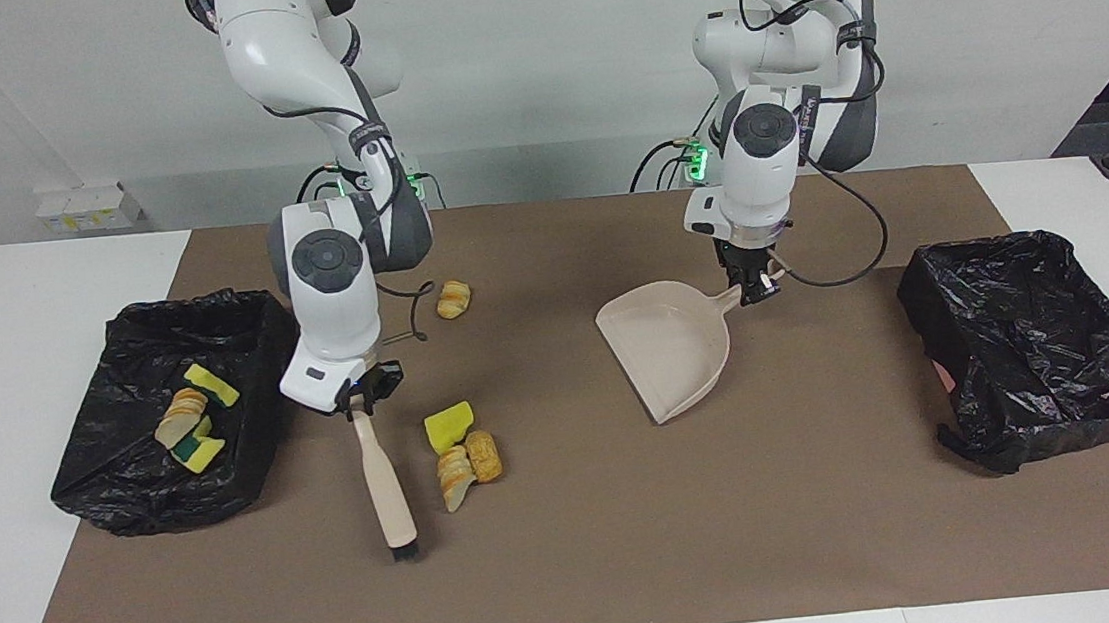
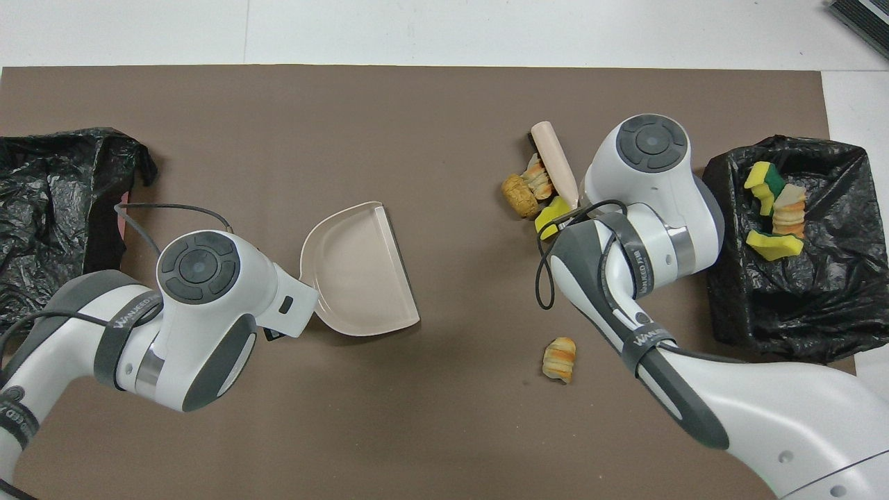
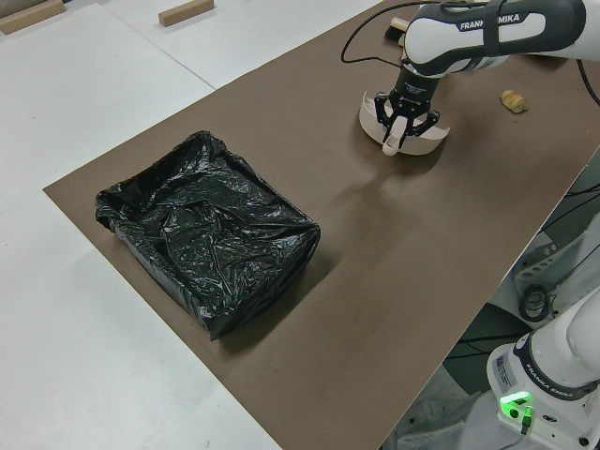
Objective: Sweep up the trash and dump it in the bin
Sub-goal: 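Push the bread pieces into the dustpan held by the left gripper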
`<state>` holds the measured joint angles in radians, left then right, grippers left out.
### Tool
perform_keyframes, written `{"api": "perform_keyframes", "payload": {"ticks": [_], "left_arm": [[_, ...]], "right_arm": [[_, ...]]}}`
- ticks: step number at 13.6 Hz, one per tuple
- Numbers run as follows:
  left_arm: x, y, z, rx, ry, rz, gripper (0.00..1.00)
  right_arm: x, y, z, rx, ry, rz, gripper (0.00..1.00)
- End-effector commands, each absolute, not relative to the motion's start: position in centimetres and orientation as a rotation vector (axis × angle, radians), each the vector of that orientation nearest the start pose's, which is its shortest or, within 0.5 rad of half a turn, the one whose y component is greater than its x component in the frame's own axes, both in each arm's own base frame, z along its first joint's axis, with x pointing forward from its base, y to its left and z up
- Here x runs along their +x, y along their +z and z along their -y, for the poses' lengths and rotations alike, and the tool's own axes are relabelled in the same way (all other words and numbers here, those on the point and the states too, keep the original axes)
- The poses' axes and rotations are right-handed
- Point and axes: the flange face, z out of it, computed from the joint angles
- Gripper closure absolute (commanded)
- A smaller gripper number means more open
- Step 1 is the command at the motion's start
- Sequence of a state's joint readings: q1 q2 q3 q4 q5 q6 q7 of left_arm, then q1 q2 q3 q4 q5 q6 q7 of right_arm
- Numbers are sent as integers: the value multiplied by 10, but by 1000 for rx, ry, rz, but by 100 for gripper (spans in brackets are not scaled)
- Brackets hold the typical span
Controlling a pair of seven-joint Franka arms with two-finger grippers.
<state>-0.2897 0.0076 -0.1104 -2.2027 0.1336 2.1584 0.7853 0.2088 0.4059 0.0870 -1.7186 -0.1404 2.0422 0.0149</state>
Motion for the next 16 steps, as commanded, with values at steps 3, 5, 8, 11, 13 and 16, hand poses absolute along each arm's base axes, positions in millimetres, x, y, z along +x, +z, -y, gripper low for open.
{"api": "perform_keyframes", "payload": {"ticks": [3, 5, 8, 11, 13, 16], "left_arm": [[481, 367, 210, -2571, 22, -1601, 100], [477, 364, 213, -2578, 56, -1606, 100], [476, 364, 215, -2573, 55, -1616, 100], [473, 365, 221, -2560, 57, -1638, 100], [473, 365, 216, -2559, 100, -1639, 100], [470, 363, 216, -2528, 126, -1718, 100]], "right_arm": [[589, 345, -251, -3042, 187, 504, 100], [574, 353, -286, -2971, 186, 526, 100], [548, 363, -329, -2845, 238, 498, 100], [538, 389, -349, -2753, 256, 328, 100], [533, 406, -335, -2782, 302, 284, 100], [545, 416, -283, -2923, 337, 253, 100]]}}
